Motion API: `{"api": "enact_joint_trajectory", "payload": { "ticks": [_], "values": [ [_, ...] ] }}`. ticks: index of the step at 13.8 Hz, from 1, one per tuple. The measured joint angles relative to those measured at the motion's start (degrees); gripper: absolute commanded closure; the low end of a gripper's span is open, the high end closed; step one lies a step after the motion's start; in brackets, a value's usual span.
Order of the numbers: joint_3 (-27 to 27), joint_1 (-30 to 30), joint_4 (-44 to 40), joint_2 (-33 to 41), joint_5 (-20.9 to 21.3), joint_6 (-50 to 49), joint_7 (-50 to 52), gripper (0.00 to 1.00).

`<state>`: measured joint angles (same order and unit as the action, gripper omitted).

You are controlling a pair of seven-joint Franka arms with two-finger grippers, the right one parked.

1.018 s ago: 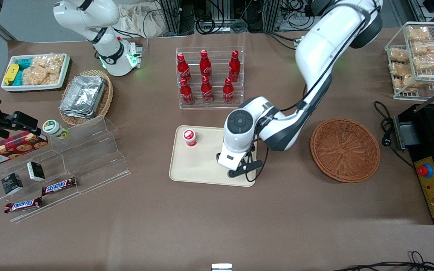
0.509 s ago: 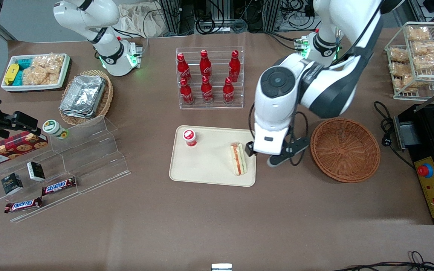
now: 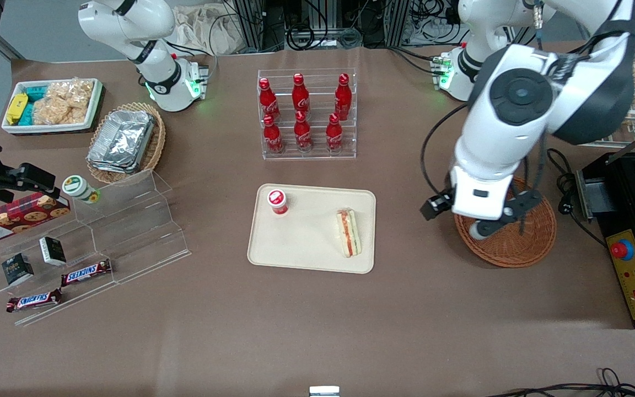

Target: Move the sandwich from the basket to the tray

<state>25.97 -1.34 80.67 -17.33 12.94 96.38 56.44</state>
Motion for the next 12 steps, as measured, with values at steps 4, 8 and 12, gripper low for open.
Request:
{"api": "enact_joint_trajectory", "payload": {
  "ticks": [4,8,12],
  "values": [
    [-3.0,2.4,0.6,2.3,-2.2,-2.9,-11.5,0.00],
    [-15.5,0.0,2.5,6.0,-8.8,-3.3,-27.5,0.00],
    [-24.8,-2.4,7.3,12.1,-10.4,-3.7,-39.5,0.00]
  ]
}}
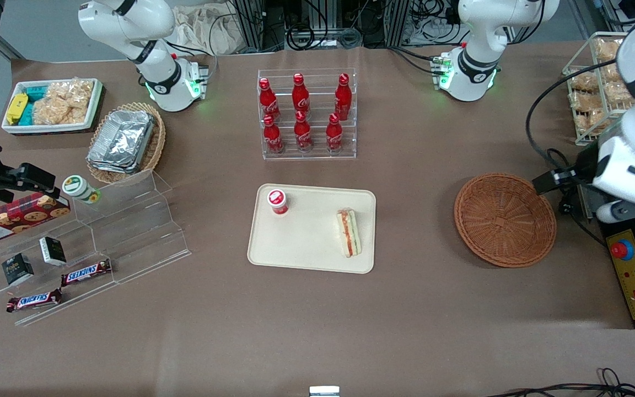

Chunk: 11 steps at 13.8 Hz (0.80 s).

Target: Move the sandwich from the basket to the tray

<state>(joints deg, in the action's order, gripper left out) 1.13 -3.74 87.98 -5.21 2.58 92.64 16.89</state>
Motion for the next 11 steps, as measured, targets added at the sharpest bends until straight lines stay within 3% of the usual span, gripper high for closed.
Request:
{"api": "enact_joint_trajectory", "payload": {
  "ticks": [3,8,11],
  "values": [
    [-4.0,-1.3,4.8,5.3,-0.1,0.0,-4.9,0.00],
    [-5.4,-1.6,16.3,17.0,-0.2,3.0,-6.3,0.00],
    [-6.2,-1.6,18.4,18.9,-0.2,3.3,-8.5,0.00]
  ]
}}
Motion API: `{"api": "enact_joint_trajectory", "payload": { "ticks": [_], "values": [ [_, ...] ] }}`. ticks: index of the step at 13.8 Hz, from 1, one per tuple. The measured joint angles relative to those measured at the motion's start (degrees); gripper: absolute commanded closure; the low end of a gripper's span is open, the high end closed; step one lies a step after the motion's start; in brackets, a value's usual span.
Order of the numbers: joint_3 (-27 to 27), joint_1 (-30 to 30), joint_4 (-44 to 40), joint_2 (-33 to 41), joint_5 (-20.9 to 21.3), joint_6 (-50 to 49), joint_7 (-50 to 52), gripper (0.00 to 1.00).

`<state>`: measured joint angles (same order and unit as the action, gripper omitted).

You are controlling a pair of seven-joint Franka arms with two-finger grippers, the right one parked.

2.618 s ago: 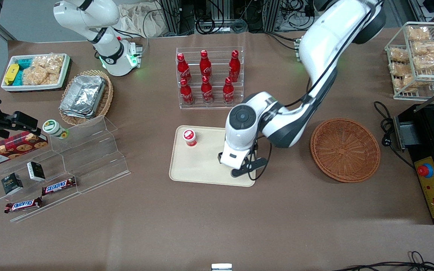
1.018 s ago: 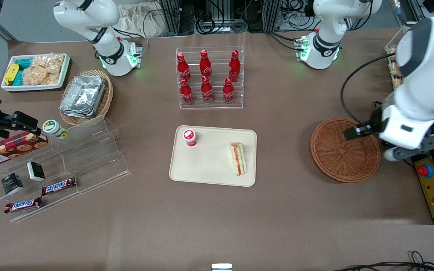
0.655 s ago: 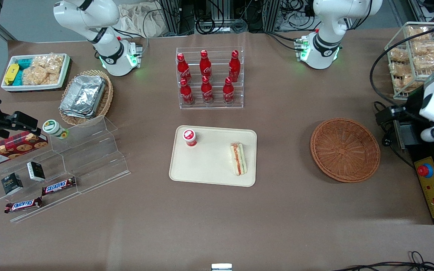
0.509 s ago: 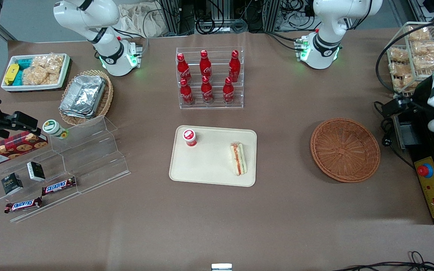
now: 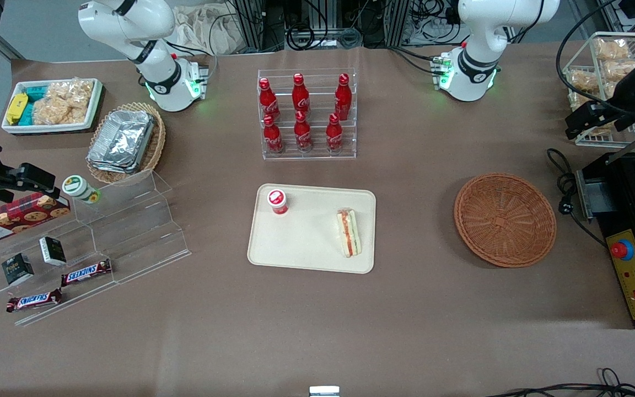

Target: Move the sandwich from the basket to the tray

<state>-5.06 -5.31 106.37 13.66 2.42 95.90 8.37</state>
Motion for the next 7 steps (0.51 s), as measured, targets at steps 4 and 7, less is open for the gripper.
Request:
{"api": "enact_joint_trajectory", "payload": {
  "ticks": [4,7],
  "values": [
    [-0.9,0.0,0.0,0.0,0.0,0.5,-0.7,0.00],
    [-0.9,-0.1,-0.1,-0.2,0.0,0.6,-1.0,0.00]
  ]
}}
